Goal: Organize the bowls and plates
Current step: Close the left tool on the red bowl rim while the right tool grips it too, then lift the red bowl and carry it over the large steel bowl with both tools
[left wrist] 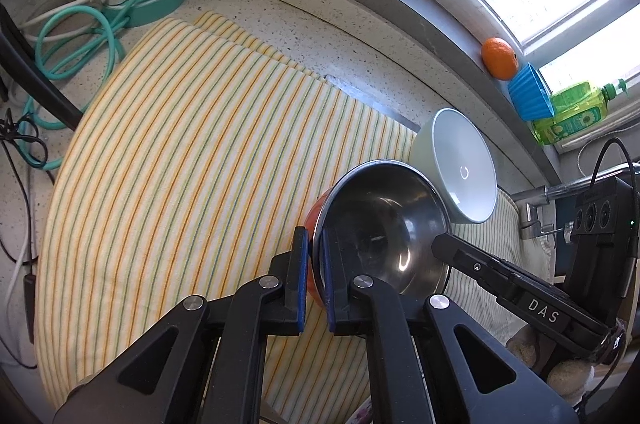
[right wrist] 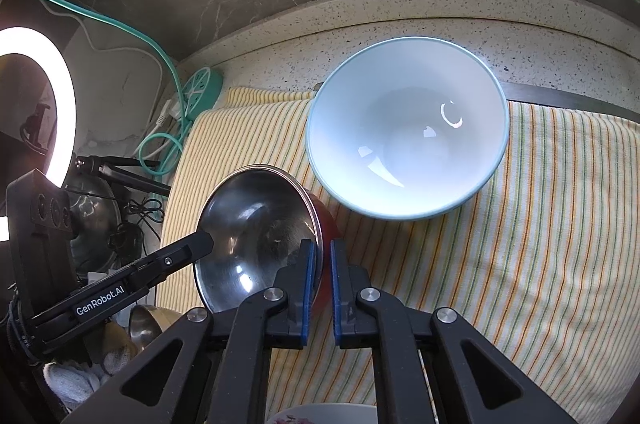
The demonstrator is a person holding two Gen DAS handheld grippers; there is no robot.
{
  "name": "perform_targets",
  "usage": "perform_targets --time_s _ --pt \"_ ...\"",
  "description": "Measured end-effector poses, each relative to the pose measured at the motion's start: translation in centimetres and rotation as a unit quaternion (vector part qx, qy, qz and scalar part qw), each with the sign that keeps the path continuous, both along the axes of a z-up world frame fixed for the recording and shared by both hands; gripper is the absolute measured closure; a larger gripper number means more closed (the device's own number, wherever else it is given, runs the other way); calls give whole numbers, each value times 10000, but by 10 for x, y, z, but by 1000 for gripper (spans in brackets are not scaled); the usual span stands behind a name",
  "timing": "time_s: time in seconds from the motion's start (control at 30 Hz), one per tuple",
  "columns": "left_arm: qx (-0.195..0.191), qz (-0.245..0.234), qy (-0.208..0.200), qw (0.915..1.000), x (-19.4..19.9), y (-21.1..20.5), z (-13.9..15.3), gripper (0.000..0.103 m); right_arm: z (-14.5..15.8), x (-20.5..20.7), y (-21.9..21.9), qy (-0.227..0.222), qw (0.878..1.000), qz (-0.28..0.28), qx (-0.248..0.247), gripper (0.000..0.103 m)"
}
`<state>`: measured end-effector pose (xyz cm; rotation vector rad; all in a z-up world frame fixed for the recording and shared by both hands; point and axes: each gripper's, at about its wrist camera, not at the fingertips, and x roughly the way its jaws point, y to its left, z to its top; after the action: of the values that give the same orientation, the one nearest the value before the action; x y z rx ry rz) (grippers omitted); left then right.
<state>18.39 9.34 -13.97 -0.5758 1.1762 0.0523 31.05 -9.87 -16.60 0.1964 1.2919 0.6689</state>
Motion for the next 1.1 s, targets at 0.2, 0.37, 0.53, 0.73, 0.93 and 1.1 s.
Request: perform_targets --time_s 0.2,0.37,0.53,0.73,0.93,1.1 --pt "22 5 -99 9999 -4 -1 8 97 6 -5 -1 -53 10000 -5 -20 96" --pt "35 -4 -213 9998 -9 -1 17 97 15 -10 -6 -106 9999 -27 31 96" --pt "15 7 -326 9995 -16 -1 26 97 26 -16 -10 -186 9998 -21 52 96" --pt "7 -9 -484 9988 -31 0 40 97 41 -29 -14 -261 9996 -21 104 96" --pt "16 -2 -618 9981 -47 1 52 97 57 -44 -14 -364 9993 6 121 96" --pt "-1 14 -687 9976 -59 6 58 97 65 -55 -9 -413 9990 38 135 96"
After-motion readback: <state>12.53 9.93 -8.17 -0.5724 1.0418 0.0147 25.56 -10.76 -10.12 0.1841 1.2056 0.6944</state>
